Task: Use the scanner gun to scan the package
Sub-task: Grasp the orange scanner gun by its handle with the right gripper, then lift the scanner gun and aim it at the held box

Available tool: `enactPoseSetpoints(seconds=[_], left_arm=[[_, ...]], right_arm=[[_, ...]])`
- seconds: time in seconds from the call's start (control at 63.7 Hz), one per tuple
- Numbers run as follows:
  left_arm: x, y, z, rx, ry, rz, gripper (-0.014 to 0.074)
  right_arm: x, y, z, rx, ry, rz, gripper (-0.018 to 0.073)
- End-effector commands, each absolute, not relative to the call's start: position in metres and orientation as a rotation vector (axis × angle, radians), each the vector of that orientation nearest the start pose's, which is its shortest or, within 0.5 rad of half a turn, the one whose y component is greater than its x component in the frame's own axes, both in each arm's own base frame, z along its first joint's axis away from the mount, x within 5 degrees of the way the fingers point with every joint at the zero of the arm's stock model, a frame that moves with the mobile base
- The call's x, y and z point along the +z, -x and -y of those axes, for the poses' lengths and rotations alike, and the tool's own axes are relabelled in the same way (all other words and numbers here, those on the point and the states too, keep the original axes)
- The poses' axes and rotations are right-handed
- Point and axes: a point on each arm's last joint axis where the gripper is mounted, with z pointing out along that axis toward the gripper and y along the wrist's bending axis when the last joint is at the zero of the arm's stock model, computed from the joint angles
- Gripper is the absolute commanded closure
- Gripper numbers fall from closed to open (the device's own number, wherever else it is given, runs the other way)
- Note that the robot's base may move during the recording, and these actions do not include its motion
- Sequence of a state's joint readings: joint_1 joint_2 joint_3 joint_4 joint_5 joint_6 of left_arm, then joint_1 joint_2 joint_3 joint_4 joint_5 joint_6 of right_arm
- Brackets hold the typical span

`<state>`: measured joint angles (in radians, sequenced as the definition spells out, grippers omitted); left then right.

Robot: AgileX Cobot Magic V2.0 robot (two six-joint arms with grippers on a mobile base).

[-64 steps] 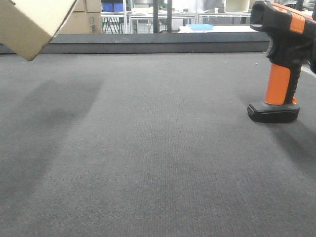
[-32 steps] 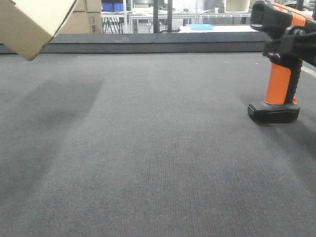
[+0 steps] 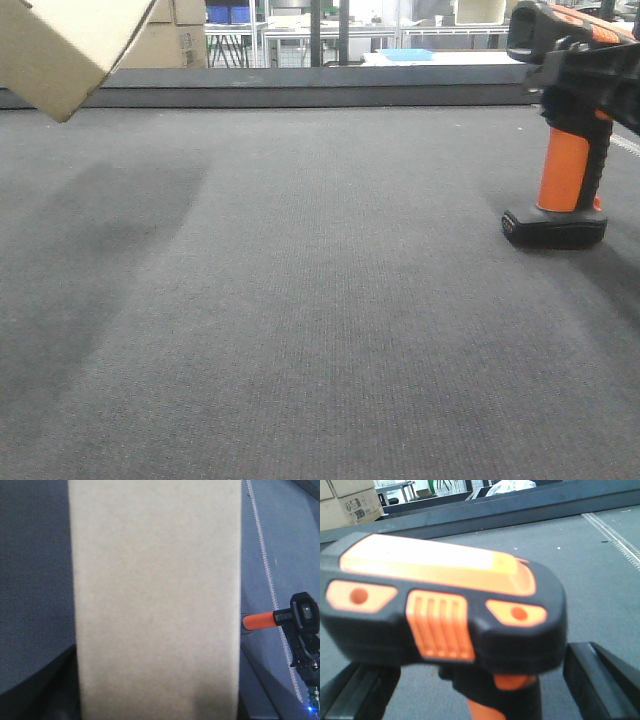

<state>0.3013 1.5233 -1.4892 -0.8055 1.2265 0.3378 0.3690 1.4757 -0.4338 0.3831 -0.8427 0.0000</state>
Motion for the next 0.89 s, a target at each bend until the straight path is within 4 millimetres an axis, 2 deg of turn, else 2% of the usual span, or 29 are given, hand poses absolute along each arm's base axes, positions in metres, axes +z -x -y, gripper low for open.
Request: enactPoseSetpoints(seconds=[0.0, 0.298, 0.518, 0.612, 0.706, 0.879], left_arm=[[0.391, -0.31, -0.03, -0.86, 0.113, -2.368, 0.0708], [0.39, -0.31, -0.03, -0.85, 0.112, -2.374, 0.0708], [0.39, -0.31, -0.03, -0.844, 0.111, -2.378, 0.0708], [0.39, -0.31, -0.03, -0.844, 0.111, -2.378, 0.0708], [0.39, -0.31, -0.03, -0.844, 0.111, -2.378, 0.0708], [0.39, -0.31, -0.03, -0.844, 0.111, -2.378, 0.0708]], right_arm=[[0.205, -0.258, -0.072, 0.223, -0.123, -1.69, -0.001], [0.2, -0.273, -0.076, 0.214, -0.147, -1.7, -0.001], [0.204, -0.278, -0.078, 0.22, -0.157, -1.683, 0.0], [0.202, -0.277, -0.078, 0.222, -0.159, -1.71, 0.0091], [0.201, -0.277, -0.078, 0.224, -0.16, -1.723, 0.0277], [0.203, -0.277, -0.078, 0.221, -0.162, -1.703, 0.068]])
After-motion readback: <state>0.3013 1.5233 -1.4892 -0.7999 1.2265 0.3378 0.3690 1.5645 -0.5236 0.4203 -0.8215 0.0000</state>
